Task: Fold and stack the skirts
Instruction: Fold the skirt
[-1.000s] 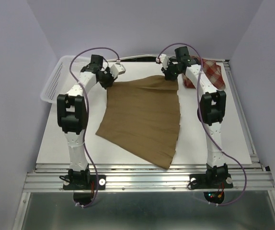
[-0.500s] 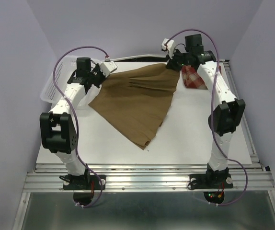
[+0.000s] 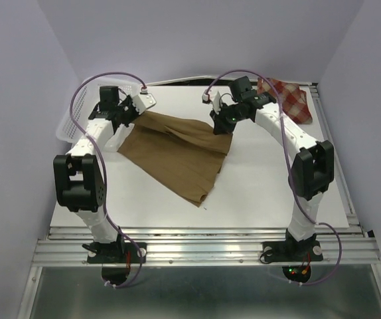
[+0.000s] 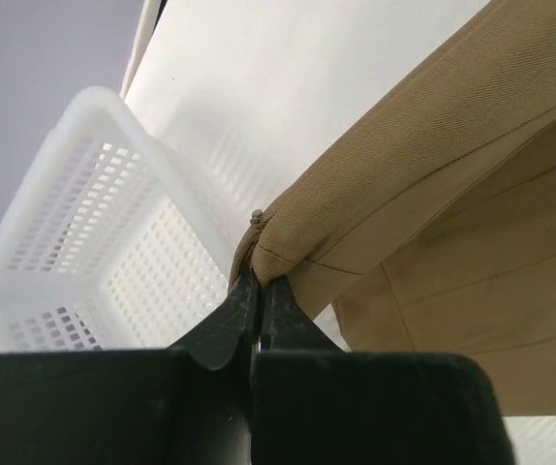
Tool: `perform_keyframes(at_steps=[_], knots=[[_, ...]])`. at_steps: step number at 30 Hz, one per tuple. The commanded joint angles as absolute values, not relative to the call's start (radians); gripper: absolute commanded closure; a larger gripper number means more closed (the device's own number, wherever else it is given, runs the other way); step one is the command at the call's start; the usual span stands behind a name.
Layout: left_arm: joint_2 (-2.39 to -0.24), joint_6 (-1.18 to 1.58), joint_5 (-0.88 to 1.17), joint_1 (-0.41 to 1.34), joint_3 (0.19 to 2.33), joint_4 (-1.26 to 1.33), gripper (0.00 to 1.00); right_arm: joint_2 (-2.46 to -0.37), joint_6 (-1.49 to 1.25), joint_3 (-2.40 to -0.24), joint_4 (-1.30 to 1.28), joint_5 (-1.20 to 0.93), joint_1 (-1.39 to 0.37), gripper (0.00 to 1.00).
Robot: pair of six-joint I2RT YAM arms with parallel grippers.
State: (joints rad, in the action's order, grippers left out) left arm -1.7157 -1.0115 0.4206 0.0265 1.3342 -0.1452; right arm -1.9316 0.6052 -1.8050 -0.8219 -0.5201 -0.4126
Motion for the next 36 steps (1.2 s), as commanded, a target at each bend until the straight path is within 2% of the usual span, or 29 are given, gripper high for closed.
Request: perform_keyframes(at_steps=[1, 6, 13, 19, 21, 29, 33, 36], knots=[[-1.767, -1.074, 0.362, 0.009, 1.465, -0.092, 1.00, -1.922, 0.494, -1.874, -0.822, -0.537, -0.452, 0.99], [-1.796, -1.176, 0.353, 0.009, 1.479, -0.216, 1.00, -1.940, 0.372, -1.839, -0.822, -0.571, -0.520, 0.99], [-1.756, -1.292, 0.318, 0.024, 1.324, -0.359, 1.00, -2.020, 0.296, -1.642, -0.727, -0.577, -0.592, 0.99], [-1.740, -1.295, 0.287, 0.055, 1.214, -0.419, 1.00, -2.120, 0.320, -1.572, -0.703, -0.523, -0.592, 0.99], [-1.740, -1.293, 0.288, 0.069, 1.184, -0.455, 1.00, -2.114, 0.362, -1.534, -0.706, -0.442, -0.592, 0.99], [-1.732, -1.243, 0.359, 0.165, 1.123, -0.537, 1.00, -2.048, 0.603, -1.470, -0.764, -0.275, -0.392, 0.99], [-1.726, -1.111, 0.448, 0.268, 1.112, -0.525, 1.00, -2.031, 0.704, -1.511, -0.769, -0.209, -0.331, 0.99], [-1.730, -1.019, 0.486, 0.275, 1.149, -0.496, 1.00, -2.013, 0.739, -1.600, -0.819, -0.227, -0.321, 0.99]])
